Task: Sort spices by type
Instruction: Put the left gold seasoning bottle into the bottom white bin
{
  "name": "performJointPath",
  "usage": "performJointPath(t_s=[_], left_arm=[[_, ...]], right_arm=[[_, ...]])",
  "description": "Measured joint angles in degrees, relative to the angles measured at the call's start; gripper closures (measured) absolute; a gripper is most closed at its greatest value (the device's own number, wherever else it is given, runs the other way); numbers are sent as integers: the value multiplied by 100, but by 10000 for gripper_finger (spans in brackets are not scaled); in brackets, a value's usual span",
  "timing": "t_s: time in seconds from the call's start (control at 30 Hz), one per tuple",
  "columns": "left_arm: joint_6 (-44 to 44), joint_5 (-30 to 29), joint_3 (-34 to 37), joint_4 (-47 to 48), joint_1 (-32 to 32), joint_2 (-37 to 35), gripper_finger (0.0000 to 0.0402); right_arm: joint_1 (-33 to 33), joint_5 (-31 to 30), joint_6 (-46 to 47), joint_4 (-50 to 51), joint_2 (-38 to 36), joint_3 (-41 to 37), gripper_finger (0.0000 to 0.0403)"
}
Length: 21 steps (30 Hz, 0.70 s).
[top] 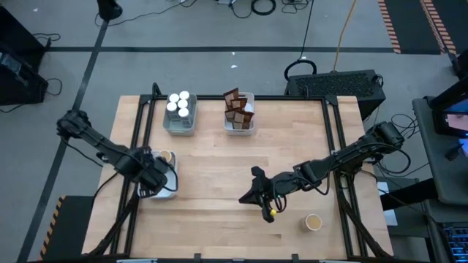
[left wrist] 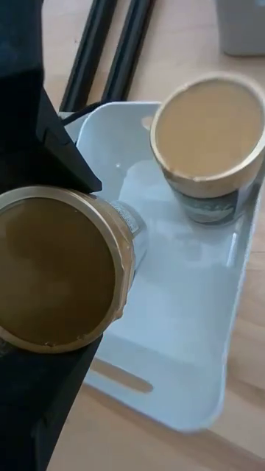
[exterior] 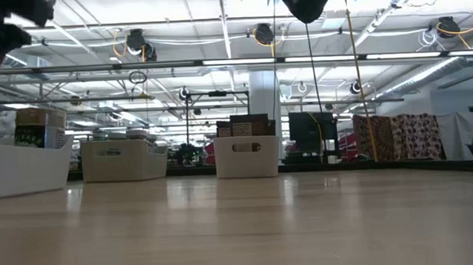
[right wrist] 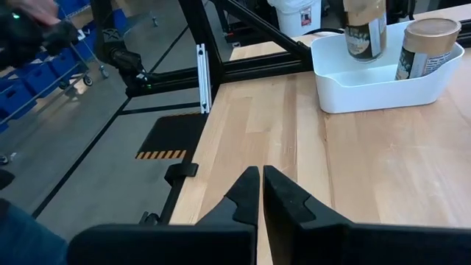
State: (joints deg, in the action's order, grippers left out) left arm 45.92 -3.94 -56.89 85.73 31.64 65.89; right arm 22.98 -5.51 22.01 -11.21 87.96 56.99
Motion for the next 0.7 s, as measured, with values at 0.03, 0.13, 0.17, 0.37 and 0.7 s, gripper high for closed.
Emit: performJointPath(t_s=[0.03, 0.13, 0.17, 0.37, 0.7], left_arm=[[-84, 12, 76, -46, -20, 4, 120], [-278, -56, 290, -198, -86, -9, 120], [-340, -114, 385, -226, -119, -16, 120], [-584, -250, 906, -581, -345, -163, 120], [-633, -368, 1220, -891, -675, -404, 120]], right_arm=[[0, 26, 1, 5, 0, 0, 403], [0, 106, 39, 34, 0, 0, 403], [0, 114, 53, 47, 0, 0, 403], [0, 117, 89, 60, 0, 0, 403], [4, 137, 196, 77, 0, 0, 403]])
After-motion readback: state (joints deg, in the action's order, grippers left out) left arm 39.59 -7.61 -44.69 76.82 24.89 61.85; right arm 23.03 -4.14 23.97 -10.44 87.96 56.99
